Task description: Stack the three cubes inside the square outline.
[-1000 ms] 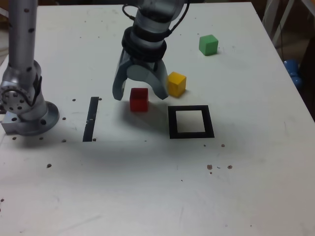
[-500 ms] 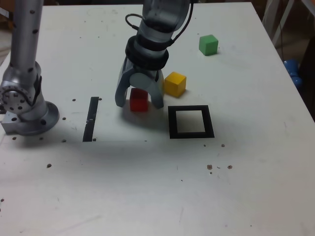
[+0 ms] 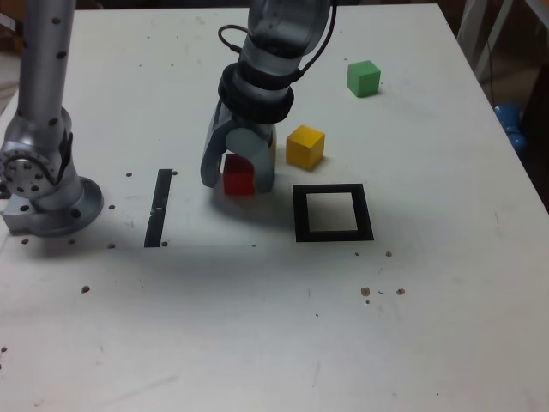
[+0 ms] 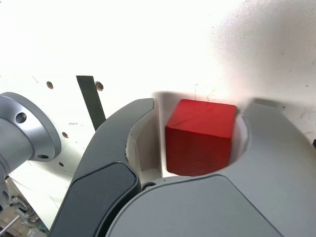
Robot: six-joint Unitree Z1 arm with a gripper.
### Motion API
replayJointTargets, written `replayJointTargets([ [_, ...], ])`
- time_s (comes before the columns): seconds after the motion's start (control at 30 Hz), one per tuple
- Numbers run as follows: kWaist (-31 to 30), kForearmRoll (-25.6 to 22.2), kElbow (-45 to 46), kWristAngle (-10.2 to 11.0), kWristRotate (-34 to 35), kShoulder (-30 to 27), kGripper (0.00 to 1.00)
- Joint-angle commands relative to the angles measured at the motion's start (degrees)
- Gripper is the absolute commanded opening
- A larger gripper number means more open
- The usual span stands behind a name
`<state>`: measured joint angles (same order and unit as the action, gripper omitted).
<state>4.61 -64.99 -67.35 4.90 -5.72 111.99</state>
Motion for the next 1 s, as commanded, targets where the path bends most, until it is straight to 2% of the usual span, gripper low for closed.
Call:
replayJointTargets([
  [0.0,0.05,0.04,-0.07,-0.09,-0.08,0.06,0.29],
  [0.27,-0.84,-0.88,-1.40,-0.15,0.19,-1.05,0.29],
  [0.57,-6.77,-7.67,-11.37,-0.24,3.73,-1.41,0.29],
  [0.73,-9.08,-11.19,-18.56,-1.13,5.03,0.52,0.29],
  [0.97,-9.35,-12.84,-25.02,-2.72,5.04,5.33,0.29],
])
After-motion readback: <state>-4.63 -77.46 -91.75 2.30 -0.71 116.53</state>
